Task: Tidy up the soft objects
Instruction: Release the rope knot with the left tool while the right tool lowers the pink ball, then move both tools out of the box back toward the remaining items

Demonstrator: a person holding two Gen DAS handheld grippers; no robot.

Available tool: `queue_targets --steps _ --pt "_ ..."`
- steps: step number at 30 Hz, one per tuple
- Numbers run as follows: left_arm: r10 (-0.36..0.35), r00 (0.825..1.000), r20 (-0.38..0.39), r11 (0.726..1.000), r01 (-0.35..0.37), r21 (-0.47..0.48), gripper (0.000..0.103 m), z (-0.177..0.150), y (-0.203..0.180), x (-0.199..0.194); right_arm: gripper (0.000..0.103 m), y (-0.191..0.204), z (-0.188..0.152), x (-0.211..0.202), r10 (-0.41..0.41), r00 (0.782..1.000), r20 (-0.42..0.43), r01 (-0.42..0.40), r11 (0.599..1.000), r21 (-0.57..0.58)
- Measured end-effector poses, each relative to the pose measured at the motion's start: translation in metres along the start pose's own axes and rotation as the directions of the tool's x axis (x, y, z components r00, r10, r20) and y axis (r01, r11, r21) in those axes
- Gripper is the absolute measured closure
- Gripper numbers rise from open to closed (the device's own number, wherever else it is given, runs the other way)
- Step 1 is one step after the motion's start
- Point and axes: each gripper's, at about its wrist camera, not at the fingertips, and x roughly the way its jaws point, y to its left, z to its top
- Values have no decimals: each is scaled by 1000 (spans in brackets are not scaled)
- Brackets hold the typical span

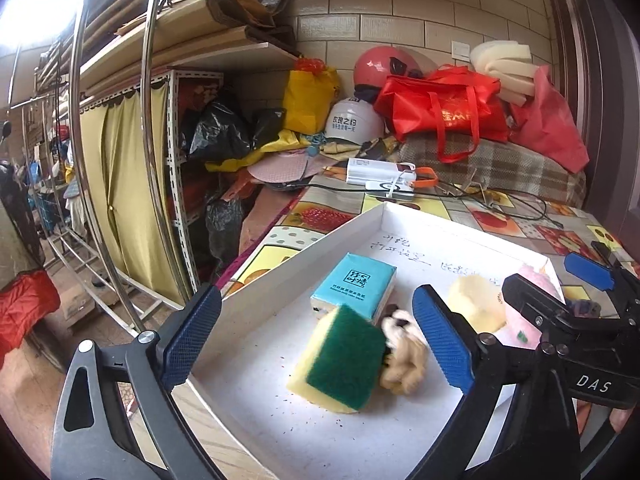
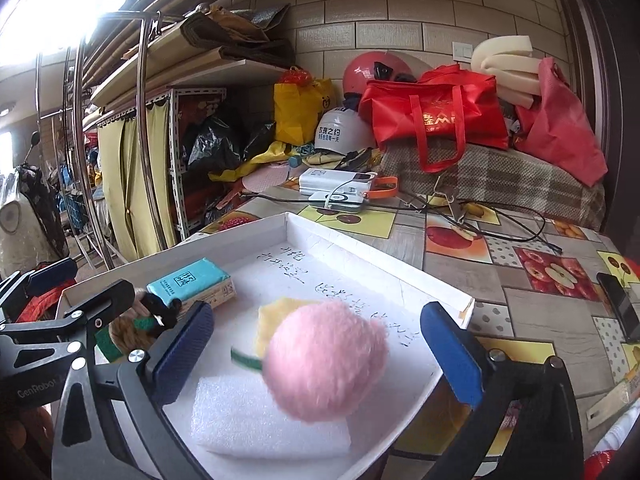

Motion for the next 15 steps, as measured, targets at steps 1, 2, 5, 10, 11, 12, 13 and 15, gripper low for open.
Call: queue_targets --steps 1,2,5,10,11,12,13,15 --pt "7 1000 9 1000 -7 1 5 0 0 -2 0 1 0 -2 -5 1000 11 5 1000 -4" --pt "13 1000 15 1000 -13 2 5 0 -1 -3 0 2 0 -3 -7 1000 22 7 1000 -10" --pt "22 1000 15 1000 -22 -13 0 0 2 -2 0 5 0 -9 -13 998 57 15 999 -28" --pt "31 999 38 999 -31 -16 0 0 3 -6 0 9 -1 -19 -29 993 113 33 999 -41" --pt "35 998 45 999 -34 -19 0 -1 3 -8 0 9 -2 -22 -32 993 112 36 999 -37" --pt "40 998 52 999 -39 -23 0 -1 3 -9 0 8 -3 -24 -40 993 111 43 999 -31" --pt "45 997 63 999 -43 -28 0 -1 4 -11 0 8 -4 -27 -53 993 107 56 998 -27" --pt "56 994 89 998 -53 -36 0 -2 4 -17 0 9 -7 -33 -78 991 106 82 996 -26"
